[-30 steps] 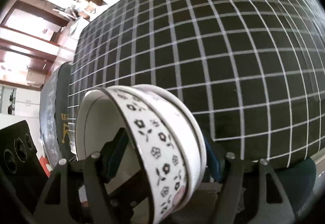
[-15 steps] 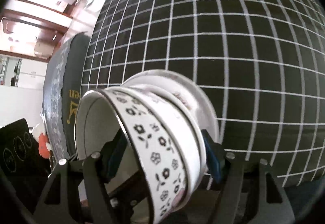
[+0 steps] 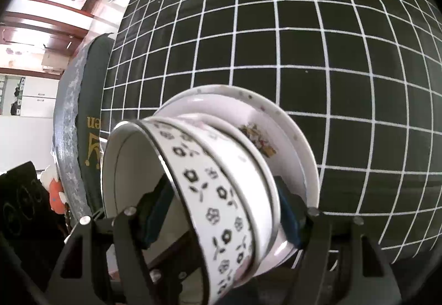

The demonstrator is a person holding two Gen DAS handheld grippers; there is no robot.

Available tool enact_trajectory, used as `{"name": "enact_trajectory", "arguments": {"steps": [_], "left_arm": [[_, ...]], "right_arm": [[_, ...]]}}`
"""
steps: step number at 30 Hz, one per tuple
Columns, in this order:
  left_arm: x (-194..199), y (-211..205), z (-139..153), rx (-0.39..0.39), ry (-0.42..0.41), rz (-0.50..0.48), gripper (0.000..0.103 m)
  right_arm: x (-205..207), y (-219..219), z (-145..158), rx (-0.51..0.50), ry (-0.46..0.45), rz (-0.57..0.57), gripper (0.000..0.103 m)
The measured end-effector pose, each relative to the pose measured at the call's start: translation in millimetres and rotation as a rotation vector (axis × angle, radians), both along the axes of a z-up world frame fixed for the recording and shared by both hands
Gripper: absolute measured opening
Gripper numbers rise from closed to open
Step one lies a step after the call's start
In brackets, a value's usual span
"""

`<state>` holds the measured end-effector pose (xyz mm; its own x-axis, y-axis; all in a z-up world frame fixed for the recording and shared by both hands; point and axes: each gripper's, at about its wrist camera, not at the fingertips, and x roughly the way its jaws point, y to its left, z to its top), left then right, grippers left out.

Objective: Organize plates and bowls

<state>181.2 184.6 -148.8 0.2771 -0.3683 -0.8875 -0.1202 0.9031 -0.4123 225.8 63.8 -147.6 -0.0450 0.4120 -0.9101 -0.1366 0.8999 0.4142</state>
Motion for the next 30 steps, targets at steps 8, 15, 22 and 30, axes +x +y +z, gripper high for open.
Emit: {"name": "enact_trajectory", "arguments": {"steps": [8, 15, 22, 30], "left_arm": [[-8.1, 2.0, 2.3, 0.010, -0.009, 0.001, 0.073], [-8.5, -1.9, 2.7, 0.026, -0.023, -0.003, 0.073], [-9.1, 1.1, 2.6, 0.036, -0.020, 0.003, 0.073], [-10.7, 5.4, 0.3, 0.024, -0.012, 0.016, 0.073]], "right_arm": [[-1.2, -3.9, -0.8, 0.014, -0.006, -0.002, 0.074], [-0.7, -6.9, -4.1, 0.036, 0.007, -0.008, 0.075], [0.2, -11.1, -6.3, 0.061, 0.024, -0.016, 0.075], [-0.4, -15.9, -3.7, 0.073, 0.022, -0.027, 0.075]]}}
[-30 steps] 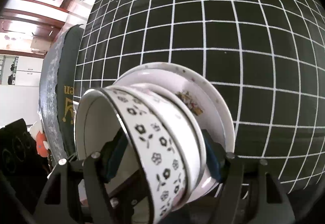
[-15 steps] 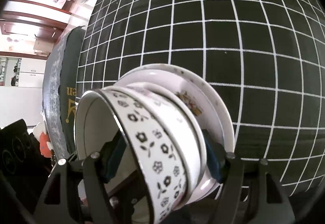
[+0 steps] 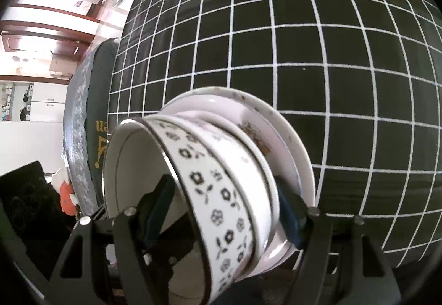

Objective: Organize plates and bowls

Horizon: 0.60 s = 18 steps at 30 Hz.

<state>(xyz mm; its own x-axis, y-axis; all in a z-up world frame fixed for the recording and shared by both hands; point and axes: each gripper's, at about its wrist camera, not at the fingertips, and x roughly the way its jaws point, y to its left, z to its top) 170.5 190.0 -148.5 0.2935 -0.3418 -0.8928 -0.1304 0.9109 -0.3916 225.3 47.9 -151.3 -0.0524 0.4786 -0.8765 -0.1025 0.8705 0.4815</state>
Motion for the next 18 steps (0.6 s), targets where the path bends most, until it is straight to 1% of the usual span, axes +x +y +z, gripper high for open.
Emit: {"name": "enact_trajectory", "arguments": {"steps": [6, 13, 18], "left_arm": [[-4.1, 1.5, 0.5, 0.007, 0.000, 0.007, 0.073], [-3.2, -2.7, 10.6, 0.020, -0.015, 0.008, 0.073], [-7.5, 0.1, 17.3, 0.030, -0.028, 0.034, 0.073]], "right_arm": [[0.8, -6.8, 9.4, 0.008, -0.031, -0.012, 0.075], [-1.4, -9.4, 16.8, 0.015, -0.050, -0.015, 0.075], [-5.8, -13.7, 22.3, 0.006, -0.068, -0.023, 0.075]]}}
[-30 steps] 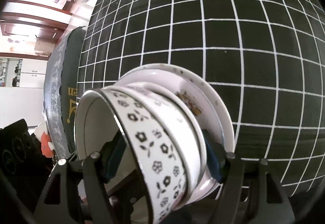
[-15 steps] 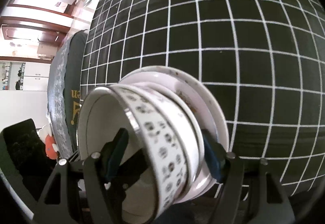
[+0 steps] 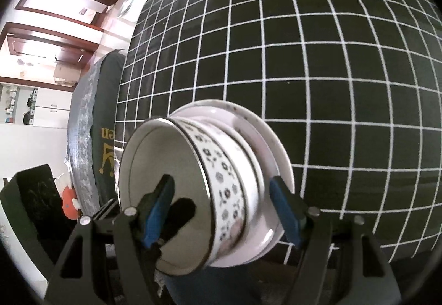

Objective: Organize plates and bowls

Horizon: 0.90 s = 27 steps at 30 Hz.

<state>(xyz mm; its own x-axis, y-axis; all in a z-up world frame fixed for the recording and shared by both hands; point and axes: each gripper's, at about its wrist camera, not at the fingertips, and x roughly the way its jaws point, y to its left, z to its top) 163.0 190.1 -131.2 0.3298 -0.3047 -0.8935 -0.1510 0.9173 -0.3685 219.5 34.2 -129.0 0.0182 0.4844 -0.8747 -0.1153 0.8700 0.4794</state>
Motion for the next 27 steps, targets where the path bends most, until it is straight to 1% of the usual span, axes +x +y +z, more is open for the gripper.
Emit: {"name": "enact_trajectory", "arguments": {"steps": [5, 8, 10, 13, 15, 17, 18, 20, 22, 24, 27], "left_arm": [[-8.0, 1.7, 11.3, 0.031, -0.028, 0.016, 0.073], [-15.0, 0.2, 19.8, 0.087, -0.062, 0.025, 0.073], [-19.8, -0.1, 25.2, 0.121, -0.080, 0.034, 0.073], [-31.1, -1.3, 36.8, 0.150, -0.121, 0.045, 0.073], [-39.5, -5.6, 49.0, 0.191, -0.169, 0.057, 0.073], [-50.9, -12.5, 66.8, 0.244, -0.241, 0.068, 0.073], [-57.5, -16.9, 77.1, 0.267, -0.282, 0.071, 0.073], [-67.0, -23.4, 91.9, 0.299, -0.335, 0.069, 0.073], [-77.3, -30.8, 105.9, 0.340, -0.386, 0.065, 0.073], [-85.1, -39.3, 116.0, 0.363, -0.432, 0.058, 0.073], [-98.2, -53.9, 130.3, 0.406, -0.497, 0.050, 0.073]], "right_arm": [[-6.7, -5.5, 12.4, 0.001, -0.041, -0.007, 0.075], [-12.2, -8.3, 21.6, -0.007, -0.074, -0.011, 0.075], [-16.9, -10.0, 29.5, -0.028, -0.109, -0.006, 0.075], [-24.5, -14.3, 42.9, -0.071, -0.179, -0.005, 0.075], [-28.9, -18.8, 50.1, -0.081, -0.213, -0.011, 0.075], [-35.4, -24.2, 60.3, -0.097, -0.262, -0.017, 0.075], [-39.0, -26.3, 65.7, -0.108, -0.290, -0.018, 0.075], [-47.8, -29.4, 77.5, -0.133, -0.356, -0.006, 0.075], [-59.2, -28.9, 89.2, -0.167, -0.433, 0.029, 0.075], [-72.2, -31.9, 99.0, -0.201, -0.500, 0.044, 0.075], [-91.4, -41.9, 113.4, -0.203, -0.576, 0.036, 0.075]]}}
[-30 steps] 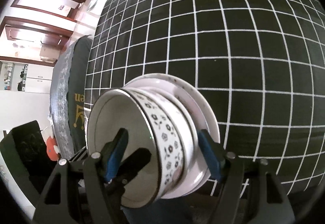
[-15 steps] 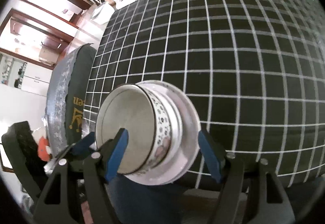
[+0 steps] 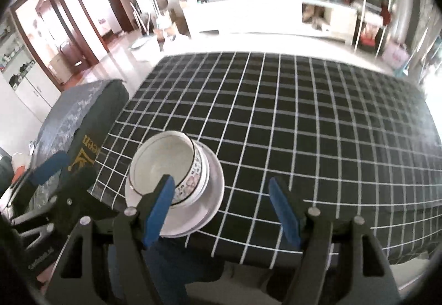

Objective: Organize plates and bowls

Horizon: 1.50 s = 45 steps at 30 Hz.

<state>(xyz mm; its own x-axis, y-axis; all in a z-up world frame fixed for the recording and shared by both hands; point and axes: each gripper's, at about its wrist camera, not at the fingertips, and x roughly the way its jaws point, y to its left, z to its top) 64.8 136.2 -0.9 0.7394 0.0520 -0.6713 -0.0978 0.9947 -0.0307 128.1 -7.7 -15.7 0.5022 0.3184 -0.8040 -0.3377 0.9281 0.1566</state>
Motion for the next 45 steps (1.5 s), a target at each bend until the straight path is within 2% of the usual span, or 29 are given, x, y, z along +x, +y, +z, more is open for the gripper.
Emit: {"name": "enact_trajectory", "arguments": {"steps": [6, 10, 12, 17, 21, 26, 36, 45], "left_arm": [[-22.7, -28.6, 26.3, 0.032, -0.082, -0.062, 0.073], [-39.9, -37.8, 36.6, 0.046, -0.131, -0.065, 0.073], [-44.3, -41.7, 41.0, 0.040, -0.137, -0.075, 0.077], [-48.8, -39.9, 42.8, 0.023, -0.154, -0.069, 0.078], [-52.8, -49.9, 44.3, 0.057, -0.181, -0.079, 0.094], [-65.1, -54.4, 42.7, 0.059, -0.207, -0.082, 0.102], [-69.9, -60.6, 40.4, 0.072, -0.204, -0.077, 0.102], [-73.4, -62.6, 40.6, 0.069, -0.195, -0.083, 0.102]], "right_arm": [[-36.3, -17.0, 30.1, -0.045, -0.158, 0.000, 0.076], [-51.6, -29.1, 39.6, -0.066, -0.219, -0.043, 0.080], [-58.0, -37.4, 41.9, -0.078, -0.243, -0.063, 0.080], [-74.0, -47.9, 48.8, -0.063, -0.276, -0.075, 0.083], [-84.8, -49.0, 53.6, -0.069, -0.318, -0.080, 0.093], [-88.2, -58.2, 50.4, -0.053, -0.332, -0.095, 0.101], [-106.5, -62.1, 50.7, -0.074, -0.395, -0.098, 0.103], [-108.5, -67.1, 49.8, -0.067, -0.390, -0.099, 0.103]]}}
